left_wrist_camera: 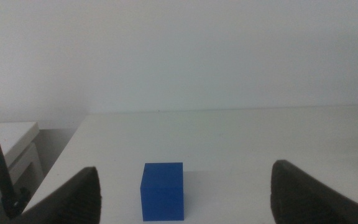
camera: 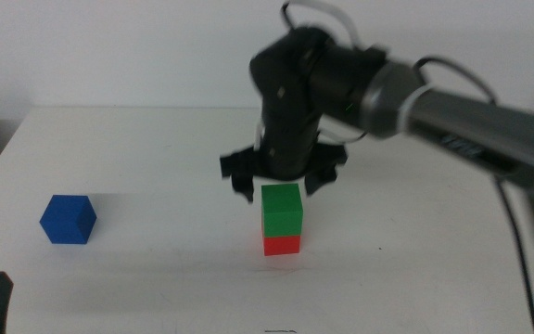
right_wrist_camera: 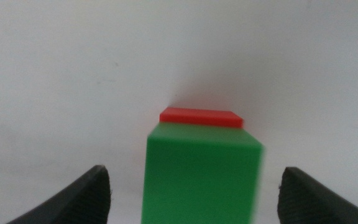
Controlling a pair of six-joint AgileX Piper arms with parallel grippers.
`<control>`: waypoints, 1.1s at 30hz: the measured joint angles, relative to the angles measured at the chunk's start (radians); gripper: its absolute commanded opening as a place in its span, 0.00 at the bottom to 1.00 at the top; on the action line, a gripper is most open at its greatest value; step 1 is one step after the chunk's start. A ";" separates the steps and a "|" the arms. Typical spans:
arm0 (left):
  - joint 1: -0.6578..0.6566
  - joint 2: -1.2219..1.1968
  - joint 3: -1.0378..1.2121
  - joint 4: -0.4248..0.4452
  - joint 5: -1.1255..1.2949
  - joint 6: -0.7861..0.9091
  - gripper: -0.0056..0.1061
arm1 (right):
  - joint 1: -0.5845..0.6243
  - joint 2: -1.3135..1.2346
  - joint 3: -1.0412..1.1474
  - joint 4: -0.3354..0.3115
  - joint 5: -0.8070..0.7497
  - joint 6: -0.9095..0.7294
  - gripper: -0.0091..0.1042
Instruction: Stack red cubes first, then green, then blue cubes in a specific spot.
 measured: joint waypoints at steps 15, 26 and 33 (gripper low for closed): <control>0.000 0.000 0.000 0.000 0.000 0.000 0.89 | -0.109 -0.899 0.688 0.046 -0.309 -0.330 0.91; 0.000 0.000 0.000 0.000 0.000 0.000 0.89 | -0.137 -1.407 1.007 0.097 -0.480 -0.484 0.88; 0.000 0.000 0.000 0.000 0.000 0.000 0.89 | -0.137 -1.426 1.012 0.125 -0.481 -0.555 0.86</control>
